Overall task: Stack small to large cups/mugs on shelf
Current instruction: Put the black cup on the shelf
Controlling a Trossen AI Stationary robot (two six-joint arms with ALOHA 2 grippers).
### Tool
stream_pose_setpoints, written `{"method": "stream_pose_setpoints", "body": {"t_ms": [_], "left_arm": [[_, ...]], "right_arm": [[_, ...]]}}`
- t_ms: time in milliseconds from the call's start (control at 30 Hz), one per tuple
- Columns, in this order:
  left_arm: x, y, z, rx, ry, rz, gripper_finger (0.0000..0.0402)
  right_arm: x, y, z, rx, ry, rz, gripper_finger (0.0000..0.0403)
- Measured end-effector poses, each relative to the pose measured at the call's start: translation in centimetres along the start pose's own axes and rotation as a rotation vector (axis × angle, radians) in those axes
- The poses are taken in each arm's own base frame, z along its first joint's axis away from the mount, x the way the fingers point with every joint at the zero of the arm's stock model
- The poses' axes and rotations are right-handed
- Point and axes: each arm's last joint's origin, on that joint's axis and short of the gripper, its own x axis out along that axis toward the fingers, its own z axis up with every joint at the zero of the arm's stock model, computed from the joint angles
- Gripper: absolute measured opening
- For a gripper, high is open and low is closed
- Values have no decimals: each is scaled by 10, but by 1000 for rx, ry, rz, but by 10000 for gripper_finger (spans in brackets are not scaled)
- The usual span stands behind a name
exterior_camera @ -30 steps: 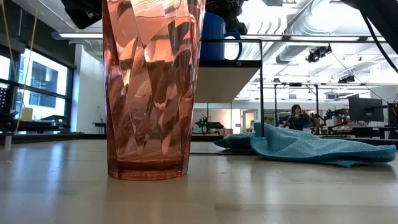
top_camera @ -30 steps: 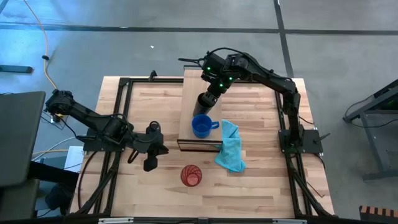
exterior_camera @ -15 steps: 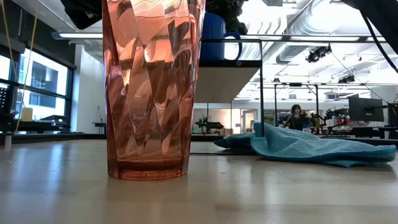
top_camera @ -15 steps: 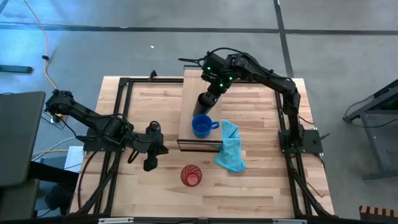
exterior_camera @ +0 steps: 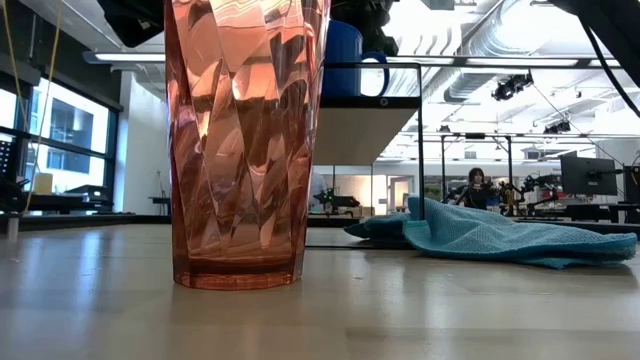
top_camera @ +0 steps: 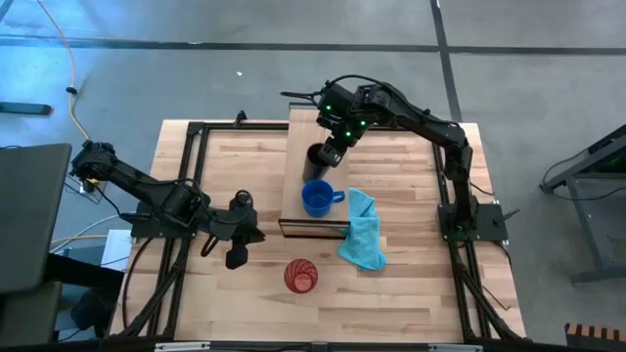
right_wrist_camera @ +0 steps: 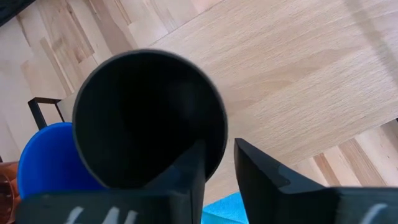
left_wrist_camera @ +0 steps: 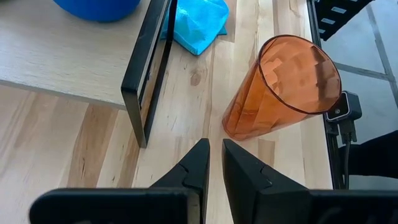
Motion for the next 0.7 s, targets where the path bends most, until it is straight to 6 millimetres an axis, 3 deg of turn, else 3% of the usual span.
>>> {"method": "stream_pose_setpoints", "body": {"t_ms": [700], "left_arm": [[0,1,0,1,-5,13,33]], "right_arm": [[-6,0,-2,18,-8,7,78]]}}
